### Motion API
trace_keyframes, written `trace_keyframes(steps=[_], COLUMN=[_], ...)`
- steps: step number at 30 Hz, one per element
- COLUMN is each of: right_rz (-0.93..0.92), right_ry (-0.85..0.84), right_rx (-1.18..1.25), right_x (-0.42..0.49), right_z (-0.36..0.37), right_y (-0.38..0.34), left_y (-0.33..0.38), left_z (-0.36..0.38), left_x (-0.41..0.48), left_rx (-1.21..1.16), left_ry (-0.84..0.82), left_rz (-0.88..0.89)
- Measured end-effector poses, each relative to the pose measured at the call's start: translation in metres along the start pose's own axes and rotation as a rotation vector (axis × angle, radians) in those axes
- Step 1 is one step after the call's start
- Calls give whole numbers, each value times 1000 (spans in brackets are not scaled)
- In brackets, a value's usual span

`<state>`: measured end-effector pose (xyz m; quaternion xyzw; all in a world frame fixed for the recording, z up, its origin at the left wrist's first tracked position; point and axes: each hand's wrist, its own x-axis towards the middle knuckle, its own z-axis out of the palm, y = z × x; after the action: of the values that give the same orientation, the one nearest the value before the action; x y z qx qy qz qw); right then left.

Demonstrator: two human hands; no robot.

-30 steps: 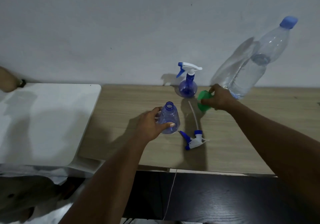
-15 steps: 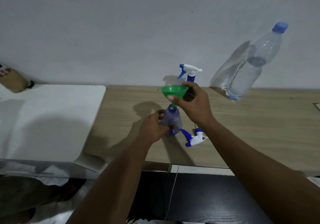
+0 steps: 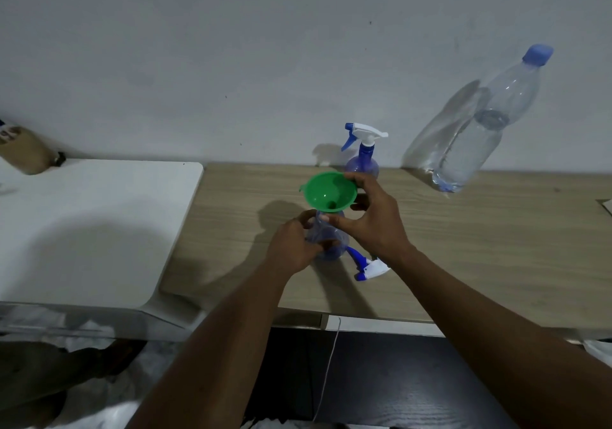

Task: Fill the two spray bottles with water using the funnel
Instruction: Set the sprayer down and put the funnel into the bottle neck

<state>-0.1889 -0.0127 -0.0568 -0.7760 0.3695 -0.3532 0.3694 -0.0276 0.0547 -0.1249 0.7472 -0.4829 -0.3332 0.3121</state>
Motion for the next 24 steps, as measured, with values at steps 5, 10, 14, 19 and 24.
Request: trace_keyframes(steps=[5,10,14,19,24], right_rz=[-9,24,34,54,54], right_ry=[-24,-101,-127,-77,97], right_rx=[8,14,14,-95,-233], right_x=[-1,-2,-5,-10,5], right_z=[-2,-12,-29,-70,-137], right_y=[3,8,14,27,50], left_y=[-2,-7,0,11,43], left_z=[3,7,3,11,59], left_x=[-2,-11,-23,-62,-80], left_rx=[49,30,57,319,382], left_ry=[-29,-13,84,217,94], left_rz=[33,5,-117,-157,-72])
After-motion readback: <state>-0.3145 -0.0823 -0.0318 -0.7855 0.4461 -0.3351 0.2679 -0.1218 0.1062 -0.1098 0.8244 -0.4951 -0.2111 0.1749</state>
